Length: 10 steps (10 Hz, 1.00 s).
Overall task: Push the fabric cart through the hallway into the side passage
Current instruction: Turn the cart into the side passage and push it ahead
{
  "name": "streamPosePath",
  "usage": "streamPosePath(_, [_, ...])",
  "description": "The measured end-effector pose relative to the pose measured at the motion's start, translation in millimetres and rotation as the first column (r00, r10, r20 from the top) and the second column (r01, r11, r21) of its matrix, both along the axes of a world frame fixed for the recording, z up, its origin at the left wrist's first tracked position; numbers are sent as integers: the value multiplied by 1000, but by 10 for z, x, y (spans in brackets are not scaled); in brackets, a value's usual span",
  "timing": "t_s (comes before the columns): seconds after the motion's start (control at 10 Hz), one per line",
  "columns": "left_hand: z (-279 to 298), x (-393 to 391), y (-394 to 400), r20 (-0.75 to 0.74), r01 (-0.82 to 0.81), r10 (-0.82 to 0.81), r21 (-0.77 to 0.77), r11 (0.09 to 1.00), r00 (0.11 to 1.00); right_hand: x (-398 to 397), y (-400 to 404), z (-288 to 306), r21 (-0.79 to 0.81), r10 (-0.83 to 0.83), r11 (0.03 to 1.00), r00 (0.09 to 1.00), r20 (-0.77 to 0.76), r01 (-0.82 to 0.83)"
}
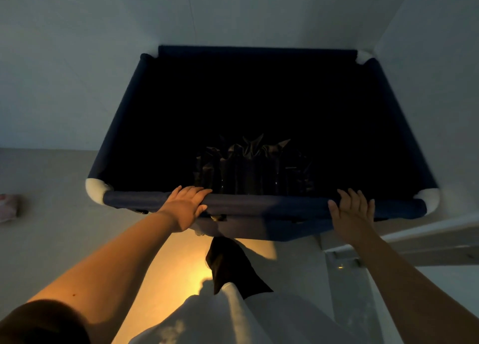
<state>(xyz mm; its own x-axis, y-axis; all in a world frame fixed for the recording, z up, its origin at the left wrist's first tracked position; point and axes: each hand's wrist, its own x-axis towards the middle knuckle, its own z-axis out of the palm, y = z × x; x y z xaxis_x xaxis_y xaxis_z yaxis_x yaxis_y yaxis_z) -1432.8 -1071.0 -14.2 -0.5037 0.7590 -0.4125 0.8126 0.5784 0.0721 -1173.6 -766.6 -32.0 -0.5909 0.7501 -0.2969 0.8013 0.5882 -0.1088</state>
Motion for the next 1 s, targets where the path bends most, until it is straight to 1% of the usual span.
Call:
streamPosePath(0.3, [25, 5, 8, 7, -1, 1, 17, 1000, 1000, 1, 28, -81, 21, -6, 1000, 1000, -15, 6])
streamPosePath(0.4, [40, 27, 4, -1, -7, 7, 9, 1000, 1000, 6, 23, -80, 5, -6, 1000, 1000, 3, 6])
streamPosePath(0.5, [56, 58, 6, -8, -28, 28, 4, 1000, 1000, -17, 41, -70, 13, 2, 1000, 998, 63, -2])
streamPosePath(0.6, [101, 120, 20, 3, -79, 79, 0, 997, 997, -33, 33, -29, 5, 18, 1000, 995, 99, -19])
streamPosePath(0.7, [129, 174, 67, -24, -109, 108, -52, 993, 994, -25, 13, 10, 14, 44, 999, 995, 92, -46])
streamPosePath(0.8, [218, 260, 152, -20, -150, 149, -129, 980, 989, 6, -20, 108, 7, 91, 996, 988, 122, -93])
streamPosePath(0.9, [341, 266, 285, 51, -165, 182, -240, 957, 982, 22, 52, 226, -77, 177, 983, 962, 208, -164])
streamPosePath(1.0, [635, 228, 515, 111, -135, 186, -360, 923, 976, -100, 114, 557, -264, 262, 948, 905, 335, -177])
